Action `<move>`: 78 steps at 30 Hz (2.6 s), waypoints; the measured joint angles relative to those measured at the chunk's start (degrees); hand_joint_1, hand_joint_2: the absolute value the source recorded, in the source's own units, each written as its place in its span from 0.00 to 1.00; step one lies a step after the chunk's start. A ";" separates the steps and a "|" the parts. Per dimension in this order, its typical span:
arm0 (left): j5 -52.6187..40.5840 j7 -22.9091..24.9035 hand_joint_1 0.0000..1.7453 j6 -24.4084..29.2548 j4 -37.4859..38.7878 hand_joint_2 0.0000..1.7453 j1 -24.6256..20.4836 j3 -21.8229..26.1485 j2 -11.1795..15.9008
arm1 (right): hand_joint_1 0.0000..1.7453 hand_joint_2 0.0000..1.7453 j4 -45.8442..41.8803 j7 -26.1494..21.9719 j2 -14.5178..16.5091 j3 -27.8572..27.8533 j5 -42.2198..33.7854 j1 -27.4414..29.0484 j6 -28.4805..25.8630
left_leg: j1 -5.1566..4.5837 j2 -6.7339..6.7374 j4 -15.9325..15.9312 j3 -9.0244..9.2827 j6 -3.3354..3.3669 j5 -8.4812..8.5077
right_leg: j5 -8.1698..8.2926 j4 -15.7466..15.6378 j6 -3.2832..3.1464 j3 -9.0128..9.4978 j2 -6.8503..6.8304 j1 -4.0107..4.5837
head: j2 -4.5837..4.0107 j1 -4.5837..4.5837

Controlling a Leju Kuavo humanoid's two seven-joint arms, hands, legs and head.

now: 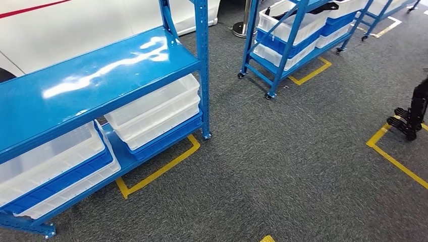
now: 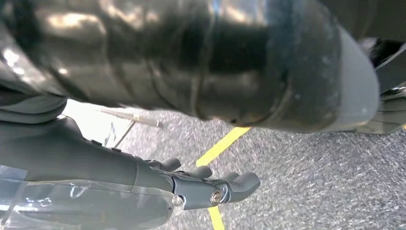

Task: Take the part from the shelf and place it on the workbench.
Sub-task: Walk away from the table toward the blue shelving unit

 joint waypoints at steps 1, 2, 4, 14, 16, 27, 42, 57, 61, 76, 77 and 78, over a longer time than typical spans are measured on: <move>0.02 0.01 0.00 0.00 0.00 0.00 0.04 0.02 -0.01 | 0.00 0.00 0.00 -0.02 -0.03 -0.01 0.03 0.06 0.00 | 0.01 -0.90 0.15 0.05 -0.08 -0.09 | 2.50 -3.41 -0.19 1.26 0.69 0.00 | 0.00 0.00; 0.04 0.01 0.00 0.00 0.00 0.00 0.04 0.03 -0.04 | 0.00 0.00 0.00 -0.04 -0.11 -0.01 0.06 0.14 0.00 | 0.02 -1.71 0.32 0.01 -0.19 -0.19 | 4.46 -7.12 -0.44 2.70 2.18 -0.04 | 0.00 -0.01; 0.08 0.04 0.00 0.04 0.00 0.00 -0.06 0.05 -0.12 | 0.00 0.00 0.01 -0.10 -0.24 0.01 0.08 0.26 0.00 | 0.09 -3.19 0.76 -0.39 -0.61 -0.33 | 6.55 -12.33 -0.71 4.63 4.63 -0.05 | 0.00 -0.02; 0.09 0.32 0.00 0.47 0.02 0.00 -0.09 0.22 -0.26 | 0.00 0.00 0.02 -0.33 -0.31 -0.03 0.22 0.30 0.02 | 0.62 2.90 16.47 -8.96 -3.25 -7.18 | 6.38 -14.53 -2.36 6.01 -2.28 -0.09 | 0.00 -0.22; 0.10 0.33 0.00 0.50 0.01 0.00 0.12 0.24 -0.26 | 0.00 0.00 0.02 -0.33 -0.31 -0.03 0.23 0.25 0.03 | 0.86 3.62 13.01 -7.22 -3.47 -4.27 | 5.99 -14.45 -2.14 6.40 -3.83 -0.14 | 0.00 -0.22; 0.37 0.34 0.00 0.63 0.01 0.00 -0.04 0.28 -0.27 | 0.00 0.00 0.00 -0.49 -0.36 -0.01 0.42 -0.08 0.04 | 0.53 3.29 0.33 -0.76 -0.11 0.21 | -1.33 -4.39 0.36 3.73 -1.20 -0.10 | 0.00 -0.12; 0.43 0.11 0.00 0.70 0.00 0.00 0.03 0.69 -0.43 | 0.00 0.00 0.01 -0.49 -0.68 -0.05 0.90 0.29 0.04 | 0.54 1.98 8.96 -4.93 -3.00 -4.72 | 7.00 -14.59 -2.12 5.96 -0.05 -0.32 | 0.00 -0.48; 33.54 -5.36 0.00 11.83 -1.30 0.00 -1.59 11.59 -6.09 | 0.00 0.00 0.00 0.90 -0.09 -1.97 -0.94 -0.14 -2.55 | 0.51 4.22 0.24 -0.92 -0.06 0.54 | 0.49 -7.23 0.90 5.02 -1.55 -0.31 | 0.00 -0.41; 34.85 -3.28 0.00 8.99 -4.13 0.00 -2.21 12.06 -7.46 | 0.00 0.00 0.00 1.43 -0.08 -2.63 -0.72 -0.12 -2.76 | 0.20 2.49 0.32 -0.49 0.44 0.03 | -0.31 1.03 0.68 -0.46 -0.13 -0.10 | 0.00 -0.40; 38.29 -3.45 0.00 10.09 -7.04 0.00 -2.52 12.85 -8.93 | 0.00 0.00 0.00 1.79 0.11 -3.36 0.28 -0.04 -2.75 | 0.58 2.93 16.23 -8.37 -3.24 -5.81 | 4.91 -14.92 -1.96 8.75 -0.34 -0.23 | 0.00 -0.65; 38.57 -3.51 0.00 10.16 -7.13 0.00 -2.48 12.91 -8.97 | 0.00 0.00 0.00 1.81 0.11 -3.44 0.29 -0.01 -2.76 | 0.71 3.03 13.88 -7.87 -3.30 -3.42 | 4.35 -14.92 -1.79 9.49 -0.35 -0.30 | 0.00 -0.66; 38.82 -3.55 0.00 10.21 -7.21 0.00 -2.46 12.97 -9.00 | 0.00 0.00 0.00 1.84 0.12 -3.51 0.30 0.01 -2.76 | 0.80 3.19 10.11 -6.68 -3.29 -0.72 | 3.74 -14.92 -1.56 10.26 -0.37 -0.37 | 0.00 -0.66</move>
